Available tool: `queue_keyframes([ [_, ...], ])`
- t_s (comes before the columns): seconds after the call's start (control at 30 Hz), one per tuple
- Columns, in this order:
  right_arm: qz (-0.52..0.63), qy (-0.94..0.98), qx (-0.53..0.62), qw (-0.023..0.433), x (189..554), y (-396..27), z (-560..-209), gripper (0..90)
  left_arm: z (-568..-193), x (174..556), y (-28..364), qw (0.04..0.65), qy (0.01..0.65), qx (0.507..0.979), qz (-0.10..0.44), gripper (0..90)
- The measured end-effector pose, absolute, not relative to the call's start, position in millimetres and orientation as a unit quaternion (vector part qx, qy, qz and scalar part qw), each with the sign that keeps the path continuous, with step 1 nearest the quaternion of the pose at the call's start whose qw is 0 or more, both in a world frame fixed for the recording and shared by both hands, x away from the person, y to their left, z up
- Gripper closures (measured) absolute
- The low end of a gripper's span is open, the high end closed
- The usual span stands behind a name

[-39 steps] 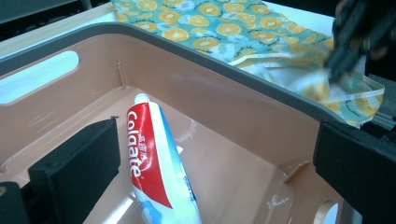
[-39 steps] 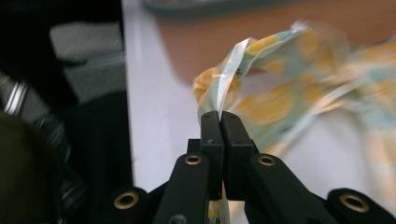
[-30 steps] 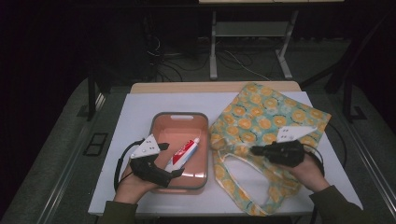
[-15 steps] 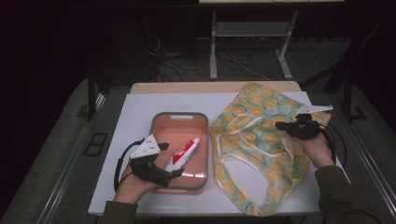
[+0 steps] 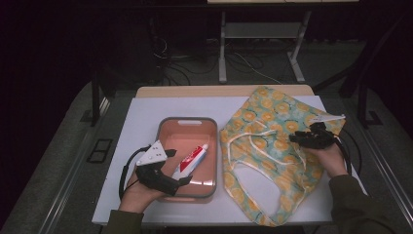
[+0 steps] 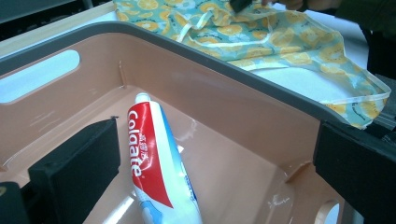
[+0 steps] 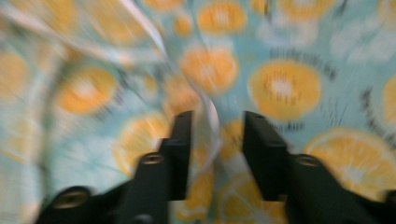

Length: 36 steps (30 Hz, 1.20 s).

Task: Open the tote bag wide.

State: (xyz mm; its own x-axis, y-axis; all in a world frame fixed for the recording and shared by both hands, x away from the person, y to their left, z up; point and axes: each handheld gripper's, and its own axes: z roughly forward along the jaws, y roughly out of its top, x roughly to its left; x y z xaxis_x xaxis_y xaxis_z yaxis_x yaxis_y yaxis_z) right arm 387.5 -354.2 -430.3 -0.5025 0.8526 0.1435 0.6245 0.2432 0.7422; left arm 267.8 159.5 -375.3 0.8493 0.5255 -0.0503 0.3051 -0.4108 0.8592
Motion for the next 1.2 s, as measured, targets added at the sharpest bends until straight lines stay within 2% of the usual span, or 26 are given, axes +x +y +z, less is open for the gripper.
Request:
queue_keyframes([
  [0.07, 0.404, 0.772, 0.468, 0.149, 380.4, -352.8, -414.8, 44.0, -375.3, 267.8, 159.7, 0.482, 0.249, 0.832, 0.114, 0.0],
  [0.17, 0.420, 0.785, 0.434, 0.141, 363.4, -344.0, -396.7, 37.7, -375.3, 267.9, 159.9, 0.483, 0.249, 0.831, 0.114, 0.0],
  [0.33, 0.399, 0.833, 0.366, 0.114, 335.7, -318.0, -393.3, 39.0, -375.3, 268.1, 160.1, 0.484, 0.249, 0.831, 0.113, 0.0],
  [0.53, 0.368, 0.870, 0.316, 0.088, 319.1, -290.3, -416.1, 45.1, -375.3, 268.1, 159.9, 0.483, 0.249, 0.831, 0.113, 0.0],
  [0.73, 0.311, 0.897, 0.301, 0.094, 324.3, -274.9, -440.5, 55.1, -375.3, 267.9, 159.7, 0.483, 0.249, 0.832, 0.113, 0.0],
  [0.83, 0.312, 0.896, 0.301, 0.097, 325.2, -275.5, -442.6, 72.0, -375.3, 267.9, 159.7, 0.483, 0.249, 0.832, 0.113, 0.0],
  [0.87, 0.313, 0.896, 0.301, 0.097, 325.5, -275.8, -442.4, 80.1, -375.3, 267.9, 159.7, 0.483, 0.249, 0.832, 0.113, 0.0],
  [0.93, 0.317, 0.895, 0.301, 0.090, 324.9, -275.2, -442.5, 88.3, -375.3, 267.9, 159.7, 0.483, 0.249, 0.832, 0.113, 0.0],
  [1.2, 0.344, 0.896, 0.278, 0.046, 310.3, -258.1, -436.1, 89.6, -375.3, 267.9, 159.6, 0.482, 0.249, 0.832, 0.113, 0.0],
])
